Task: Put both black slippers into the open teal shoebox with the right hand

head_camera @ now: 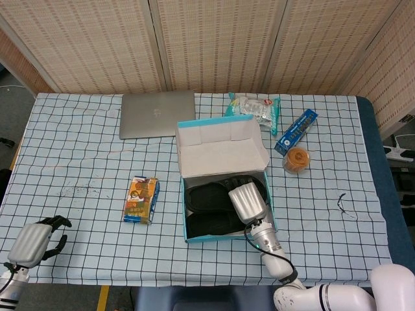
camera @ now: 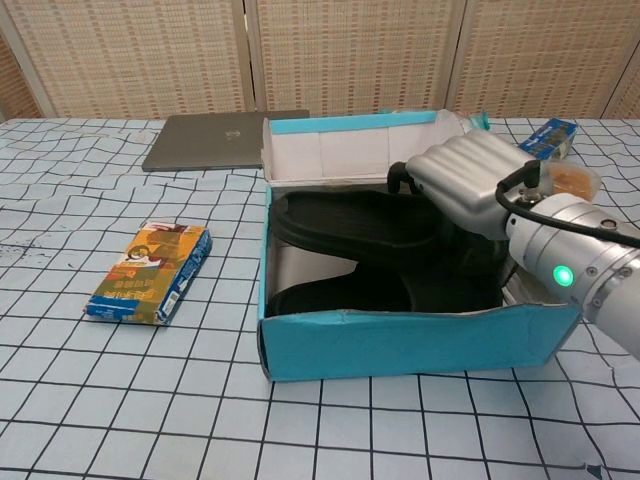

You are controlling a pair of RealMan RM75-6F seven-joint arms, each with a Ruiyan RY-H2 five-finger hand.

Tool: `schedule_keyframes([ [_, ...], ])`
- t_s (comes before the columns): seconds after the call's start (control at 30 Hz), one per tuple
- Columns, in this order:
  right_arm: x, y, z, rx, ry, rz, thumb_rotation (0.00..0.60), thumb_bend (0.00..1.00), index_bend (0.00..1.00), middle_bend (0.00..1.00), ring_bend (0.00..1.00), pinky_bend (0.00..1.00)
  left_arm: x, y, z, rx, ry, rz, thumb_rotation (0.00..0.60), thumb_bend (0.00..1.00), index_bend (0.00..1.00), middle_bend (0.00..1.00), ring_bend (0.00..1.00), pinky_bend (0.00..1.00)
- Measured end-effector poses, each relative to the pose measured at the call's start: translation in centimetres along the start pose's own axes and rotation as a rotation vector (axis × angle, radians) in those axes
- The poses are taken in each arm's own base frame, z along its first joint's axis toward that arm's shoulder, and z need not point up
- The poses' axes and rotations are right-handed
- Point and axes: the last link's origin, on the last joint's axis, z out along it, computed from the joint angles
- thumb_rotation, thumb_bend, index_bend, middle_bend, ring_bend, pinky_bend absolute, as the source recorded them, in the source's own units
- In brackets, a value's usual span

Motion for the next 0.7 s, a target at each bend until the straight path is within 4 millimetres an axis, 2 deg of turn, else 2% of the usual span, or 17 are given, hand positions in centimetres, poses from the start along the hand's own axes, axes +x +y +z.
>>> schedule_keyframes([
  [0.33,-2.7,0.0,1.2,-0.004,-0.062,-0.033,0.600,0.00,0.71,0.70,0.53,0.54,0.1,-0.1,0.0,0.001,0.004,0.002,0.600,0.47,0.41,0.38,0.42,0.60],
  [0.43,-2.7,-0.3,1.3,0.010,-0.057,0.005,0.600,0.00,0.59,0.62,0.39,0.47,0.1,-0.1,0.0,0.002,0.003,-0.005,0.600,0.47,0.41,0.38,0.42,0.60],
  [0.53,-2.3,-0.5,1.3,0.036,-0.043,0.064,0.600,0.00,0.47,0.45,0.22,0.35,0.1,-0.1,0.0,0.000,0.002,0.001,0.600,0.47,0.41,0.38,0.42,0.60],
  [0.7,-0.8,-0.7,0.9,0.109,-0.025,0.230,0.600,0.00,0.32,0.28,0.06,0.20,0.0,-0.1,0.0,0.001,-0.002,0.000,0.600,0.47,0.41,0.38,0.42,0.60],
])
